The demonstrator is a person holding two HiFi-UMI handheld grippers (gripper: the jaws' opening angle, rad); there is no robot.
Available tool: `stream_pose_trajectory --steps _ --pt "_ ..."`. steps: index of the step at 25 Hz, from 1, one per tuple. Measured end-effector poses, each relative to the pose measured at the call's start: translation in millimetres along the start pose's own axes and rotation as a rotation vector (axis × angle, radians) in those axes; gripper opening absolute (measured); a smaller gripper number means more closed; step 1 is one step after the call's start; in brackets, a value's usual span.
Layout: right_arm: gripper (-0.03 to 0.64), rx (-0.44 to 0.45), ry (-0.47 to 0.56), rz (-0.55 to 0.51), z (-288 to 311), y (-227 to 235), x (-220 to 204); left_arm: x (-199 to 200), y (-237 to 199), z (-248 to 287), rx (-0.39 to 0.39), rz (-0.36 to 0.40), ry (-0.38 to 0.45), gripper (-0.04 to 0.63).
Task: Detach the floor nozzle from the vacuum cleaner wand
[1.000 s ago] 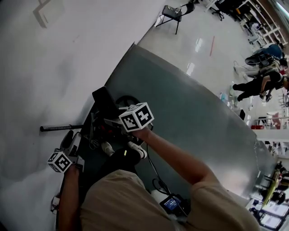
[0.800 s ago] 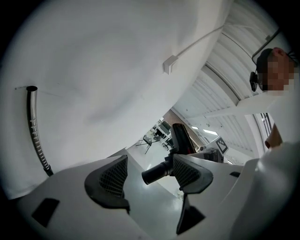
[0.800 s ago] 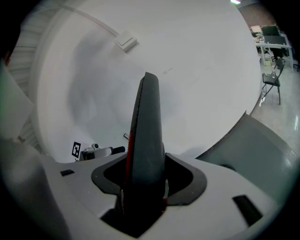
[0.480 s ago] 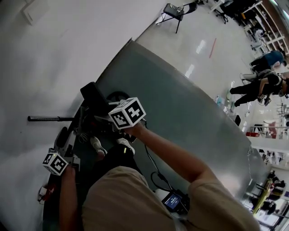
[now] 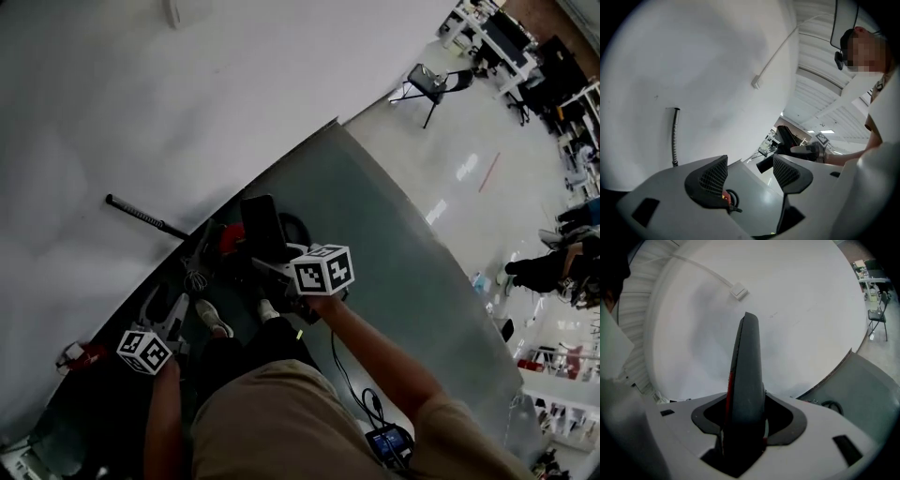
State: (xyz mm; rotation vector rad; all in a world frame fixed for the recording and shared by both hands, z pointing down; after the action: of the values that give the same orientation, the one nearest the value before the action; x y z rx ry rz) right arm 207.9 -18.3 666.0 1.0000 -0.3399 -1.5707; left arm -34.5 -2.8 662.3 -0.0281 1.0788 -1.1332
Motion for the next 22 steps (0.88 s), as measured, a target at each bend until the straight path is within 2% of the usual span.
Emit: stream_pose_trajectory --steps 4,10,16,22 --pt "0.227 0.006 0.030 0.049 1.1 -19.6 -13.0 -23.8 -21.7 -50.3 0.050 -0.035 0.018 0.314" --pt "0.227 -0.030 0.078 0.001 7.1 -51.6 -28.4 -48.6 -62.8 -110.7 0.091 -0.043 0.021 0.314" --pt "0.227 -0.083 0.133 0.048 40.1 -74.0 -60.4 -64.0 -110.7 -171.2 0.108 -0.041 0.010 0.314" --pt "0.227 -0.100 0.167 0.085 83.0 -94.0 -84.8 -83.4 -166.4 -226.4 0.149 -0.075 0.059 0.311"
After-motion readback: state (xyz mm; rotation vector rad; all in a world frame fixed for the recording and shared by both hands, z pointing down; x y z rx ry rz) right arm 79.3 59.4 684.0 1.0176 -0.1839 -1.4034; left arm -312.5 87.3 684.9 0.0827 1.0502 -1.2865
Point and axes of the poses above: the fingertips, and each gripper's own axes: z forward along the fingers, y to its right, x out of its top, the point moved 2 cm from there along -z, backward along the fingers, and after that the axes turned 15 degrees about -y, right-handed, at the moved point
